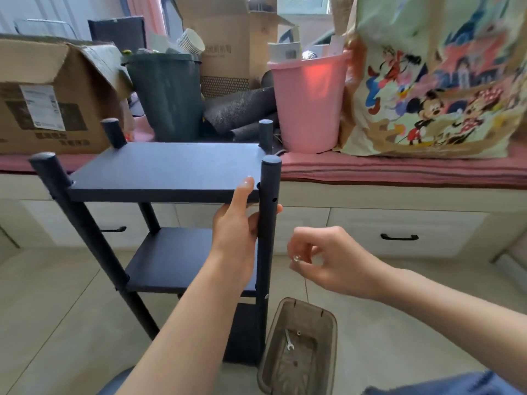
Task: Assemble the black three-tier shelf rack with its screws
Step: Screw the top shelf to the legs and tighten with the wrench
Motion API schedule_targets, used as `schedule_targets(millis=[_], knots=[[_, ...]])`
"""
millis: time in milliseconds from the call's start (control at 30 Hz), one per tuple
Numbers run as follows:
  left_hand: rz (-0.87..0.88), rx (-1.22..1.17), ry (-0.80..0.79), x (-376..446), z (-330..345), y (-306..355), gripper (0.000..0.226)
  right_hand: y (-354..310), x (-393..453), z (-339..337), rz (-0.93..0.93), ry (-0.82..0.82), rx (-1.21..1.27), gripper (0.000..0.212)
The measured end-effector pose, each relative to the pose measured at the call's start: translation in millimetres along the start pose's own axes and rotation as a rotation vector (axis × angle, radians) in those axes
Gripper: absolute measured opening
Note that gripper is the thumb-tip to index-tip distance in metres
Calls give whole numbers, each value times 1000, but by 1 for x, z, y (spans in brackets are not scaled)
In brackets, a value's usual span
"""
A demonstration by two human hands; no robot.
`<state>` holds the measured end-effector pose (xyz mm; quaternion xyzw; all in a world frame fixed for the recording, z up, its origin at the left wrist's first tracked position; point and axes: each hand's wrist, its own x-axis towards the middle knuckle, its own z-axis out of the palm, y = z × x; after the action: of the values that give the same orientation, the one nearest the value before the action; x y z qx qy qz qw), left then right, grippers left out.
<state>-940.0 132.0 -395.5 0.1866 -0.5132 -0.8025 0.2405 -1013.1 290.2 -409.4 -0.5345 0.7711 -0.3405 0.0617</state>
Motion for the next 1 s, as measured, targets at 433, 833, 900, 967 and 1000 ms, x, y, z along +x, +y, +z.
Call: schedule_targets(millis=[433,833,900,967,1000], knots=[[42,-108,13,2,-3,0,34,-39,17,-14,14,543,313,8],[54,-108,21,3,-4,-2,28,-33,10,-13,43,497,311,15],[53,-108,23,2,-4,-2,29,-33,10,-11,47,488,318,16],[56,-106,22,1,-3,-1,35,-34,10,-10,43,479,310,17],[58,-105,25,0,-3,-1,39,-34,10,-10,38,473,298,17]])
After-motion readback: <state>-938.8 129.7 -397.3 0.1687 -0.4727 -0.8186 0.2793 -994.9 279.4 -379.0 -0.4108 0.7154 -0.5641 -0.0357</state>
